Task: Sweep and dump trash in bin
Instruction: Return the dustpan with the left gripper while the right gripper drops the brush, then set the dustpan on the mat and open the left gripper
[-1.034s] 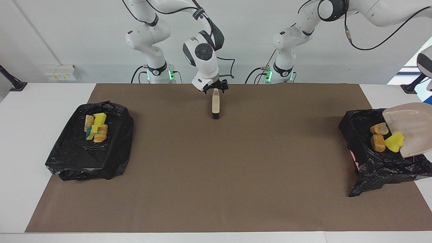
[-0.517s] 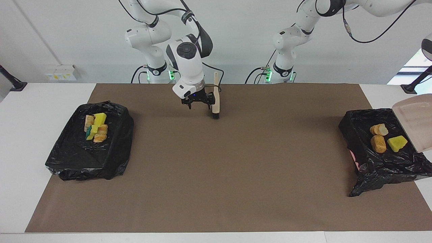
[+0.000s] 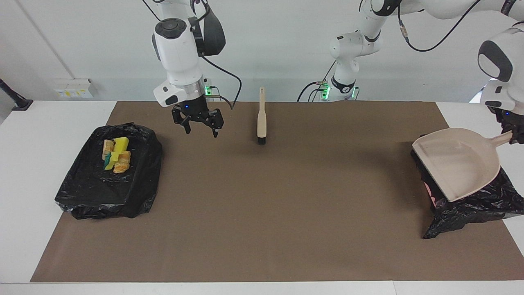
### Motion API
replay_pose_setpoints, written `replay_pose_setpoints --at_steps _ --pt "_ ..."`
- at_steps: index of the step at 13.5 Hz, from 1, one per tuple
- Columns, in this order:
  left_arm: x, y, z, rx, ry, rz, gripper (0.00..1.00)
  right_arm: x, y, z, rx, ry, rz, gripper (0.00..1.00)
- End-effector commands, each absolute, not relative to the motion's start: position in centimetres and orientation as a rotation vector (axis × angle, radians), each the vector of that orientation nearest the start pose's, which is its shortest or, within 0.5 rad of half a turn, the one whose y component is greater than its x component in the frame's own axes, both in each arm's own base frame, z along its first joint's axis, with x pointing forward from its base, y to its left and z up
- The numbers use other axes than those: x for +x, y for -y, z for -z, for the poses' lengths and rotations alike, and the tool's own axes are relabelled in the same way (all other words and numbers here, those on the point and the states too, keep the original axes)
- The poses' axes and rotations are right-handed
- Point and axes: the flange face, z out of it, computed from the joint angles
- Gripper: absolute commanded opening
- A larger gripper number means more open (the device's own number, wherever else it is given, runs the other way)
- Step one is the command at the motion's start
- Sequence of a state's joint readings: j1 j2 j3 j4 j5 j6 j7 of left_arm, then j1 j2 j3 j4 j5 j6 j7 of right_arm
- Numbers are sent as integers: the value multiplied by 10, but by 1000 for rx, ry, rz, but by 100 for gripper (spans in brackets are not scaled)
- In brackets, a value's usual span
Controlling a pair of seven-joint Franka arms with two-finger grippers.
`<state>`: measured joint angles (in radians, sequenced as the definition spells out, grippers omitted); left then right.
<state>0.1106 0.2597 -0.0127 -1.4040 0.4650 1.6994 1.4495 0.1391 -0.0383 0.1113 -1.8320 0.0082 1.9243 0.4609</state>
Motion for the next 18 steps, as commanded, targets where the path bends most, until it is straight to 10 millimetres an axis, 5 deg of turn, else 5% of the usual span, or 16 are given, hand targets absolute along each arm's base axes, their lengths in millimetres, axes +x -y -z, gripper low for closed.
replay_pose_setpoints --at_steps 1,7,11,14,18 --pt "626 -59 -559 -2266 -1658 -394 0 544 -115 -597 -3099 -320 198 100" --pt "615 74 -538 -2706 -1249 -226 0 533 -50 -643 -3104 -457 220 100" --pt "604 207 -494 -2863 -1005 -236 0 520 6 -648 -3112 -439 145 100" --pt "596 286 -467 -2942 -756 -180 0 516 44 -646 -3126 -350 125 100" --pt "577 363 -438 -3043 -492 -133 0 509 66 -635 -3151 -206 44 100"
